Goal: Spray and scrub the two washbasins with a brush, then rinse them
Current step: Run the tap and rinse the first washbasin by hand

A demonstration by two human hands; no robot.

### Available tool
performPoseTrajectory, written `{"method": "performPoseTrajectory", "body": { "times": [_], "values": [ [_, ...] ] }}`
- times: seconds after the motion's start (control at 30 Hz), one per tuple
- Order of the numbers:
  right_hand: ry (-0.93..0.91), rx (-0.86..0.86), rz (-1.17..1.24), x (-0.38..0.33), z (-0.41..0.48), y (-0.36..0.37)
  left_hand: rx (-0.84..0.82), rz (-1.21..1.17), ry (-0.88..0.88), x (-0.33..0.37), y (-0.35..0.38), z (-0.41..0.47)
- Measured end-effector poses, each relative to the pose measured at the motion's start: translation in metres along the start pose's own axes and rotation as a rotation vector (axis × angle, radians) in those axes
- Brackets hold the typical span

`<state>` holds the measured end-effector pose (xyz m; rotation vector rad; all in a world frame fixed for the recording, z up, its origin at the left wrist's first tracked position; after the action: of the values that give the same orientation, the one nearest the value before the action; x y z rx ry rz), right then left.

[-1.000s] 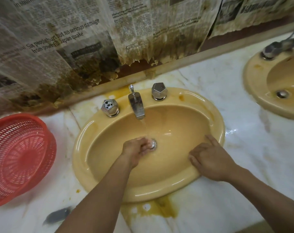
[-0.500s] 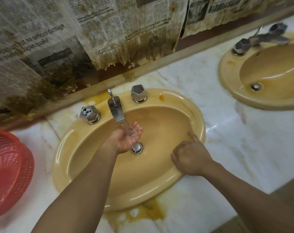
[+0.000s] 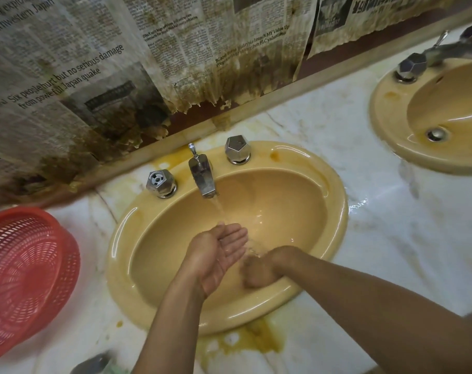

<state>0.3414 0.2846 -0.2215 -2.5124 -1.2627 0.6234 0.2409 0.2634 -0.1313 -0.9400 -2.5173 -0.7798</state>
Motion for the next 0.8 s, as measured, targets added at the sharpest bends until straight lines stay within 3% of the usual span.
{"method": "performPoseTrajectory", "body": {
  "times": [0.07,0.13,0.23,0.3,0.4,0.53,0.6,0.67,0.73,0.8],
  "values": [
    [-0.130,-0.077,0.020,-0.017,0.011,0.018,0.080,-0.007,0.050,0.009,-0.032,0.005],
    [-0.082,-0.101,0.045,0.006,0.008,0.027,0.133,-0.009,0.080,0.015,-0.059,0.008],
    [0.305,-0.043,0.056,0.075,-0.022,0.021,0.176,-0.018,0.096,0.017,-0.091,0.009],
    [0.414,0.024,0.095,0.097,-0.041,0.013,0.186,-0.028,0.093,0.011,-0.104,0.011],
    [0.210,-0.075,0.109,0.056,-0.049,0.016,0.203,-0.043,0.069,-0.006,-0.115,0.015],
    [-0.084,-0.047,-0.034,-0.008,-0.056,0.014,0.255,0.078,0.096,-0.016,-0.113,0.022],
    [-0.010,-0.059,-0.032,0.009,-0.060,0.017,0.261,0.114,0.157,-0.015,-0.107,0.025],
    [0.176,-0.022,-0.040,0.055,-0.062,0.014,0.288,0.104,0.207,-0.014,-0.104,0.024],
    [0.310,0.010,-0.226,0.093,-0.067,0.007,0.327,0.078,0.231,-0.015,-0.101,0.022],
    [0.322,-0.011,-0.334,0.104,-0.065,0.005,0.340,0.018,0.232,-0.015,-0.097,0.024]
  ]
}}
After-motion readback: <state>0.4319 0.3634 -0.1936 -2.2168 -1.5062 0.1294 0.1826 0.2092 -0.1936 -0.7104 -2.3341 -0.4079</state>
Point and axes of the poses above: each hand's wrist, its own z-axis towards the middle knuckle, its own y-axis out of the palm, x = y × z, the point moved 7 cm from there along z, towards the middle knuckle, and after that the axes turned 13 degrees about -z, right-handed, at the moved point
